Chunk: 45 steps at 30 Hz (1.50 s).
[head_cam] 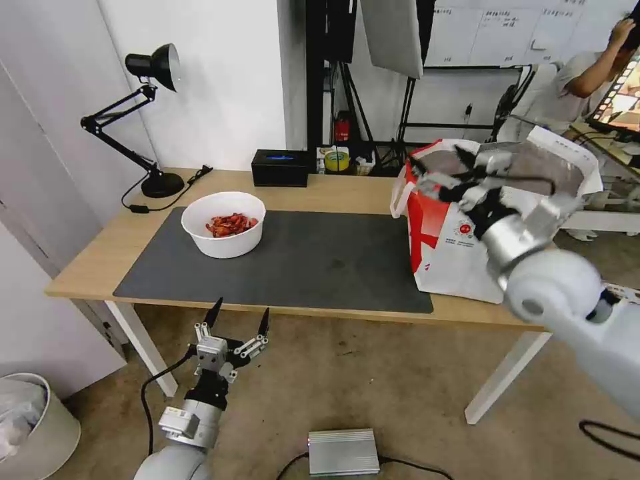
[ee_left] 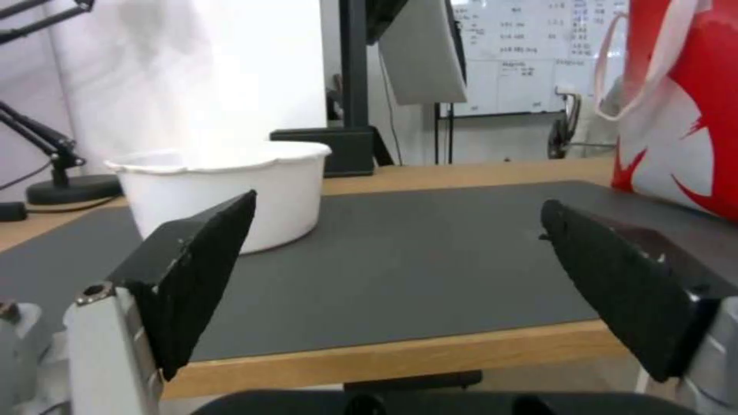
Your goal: Pick up the trash from the table and place it into the takeout bag.
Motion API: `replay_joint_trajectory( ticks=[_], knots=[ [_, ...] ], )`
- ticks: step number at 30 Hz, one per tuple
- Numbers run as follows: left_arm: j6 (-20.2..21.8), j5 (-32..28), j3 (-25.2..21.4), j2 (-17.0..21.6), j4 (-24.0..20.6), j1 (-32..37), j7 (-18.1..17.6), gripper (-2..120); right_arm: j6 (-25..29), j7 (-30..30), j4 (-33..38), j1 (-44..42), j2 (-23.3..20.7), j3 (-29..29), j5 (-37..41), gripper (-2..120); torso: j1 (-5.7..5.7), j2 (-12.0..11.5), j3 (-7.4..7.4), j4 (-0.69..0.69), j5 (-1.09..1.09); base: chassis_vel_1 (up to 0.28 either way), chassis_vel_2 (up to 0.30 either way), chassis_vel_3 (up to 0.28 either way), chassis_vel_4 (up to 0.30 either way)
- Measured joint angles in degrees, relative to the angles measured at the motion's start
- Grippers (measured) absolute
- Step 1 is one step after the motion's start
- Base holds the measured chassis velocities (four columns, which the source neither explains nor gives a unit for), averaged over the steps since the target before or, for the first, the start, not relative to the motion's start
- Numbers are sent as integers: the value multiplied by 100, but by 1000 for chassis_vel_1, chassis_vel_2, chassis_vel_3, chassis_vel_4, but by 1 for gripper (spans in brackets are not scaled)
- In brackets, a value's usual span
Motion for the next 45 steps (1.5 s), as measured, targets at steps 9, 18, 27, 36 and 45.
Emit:
replay_joint_trajectory(
  ticks=[9,18,27,36,45],
  knots=[
    [-47,17,-150,-52,28,82,35,100,509,-158,69,-1580,396,240,-1169,100,0,0,0,0,1,0,0,0,0],
    [-48,17,-151,-47,19,77,30,100,677,218,-47,-2852,915,379,-2197,100,-1,0,0,0,1,0,0,0,0],
    [-33,105,-149,-62,10,133,14,100,785,570,-305,-3146,1144,331,-2773,100,-1,0,0,0,1,0,0,0,0],
    [-61,121,-186,-65,-21,253,11,100,585,800,-302,-3128,1145,291,-2800,100,-1,0,0,1,1,0,0,0,0],
    [15,45,-206,-6,-68,192,-85,100,570,804,-302,-3119,1141,283,-2783,100,0,0,0,0,0,0,0,0,0]
  ],
)
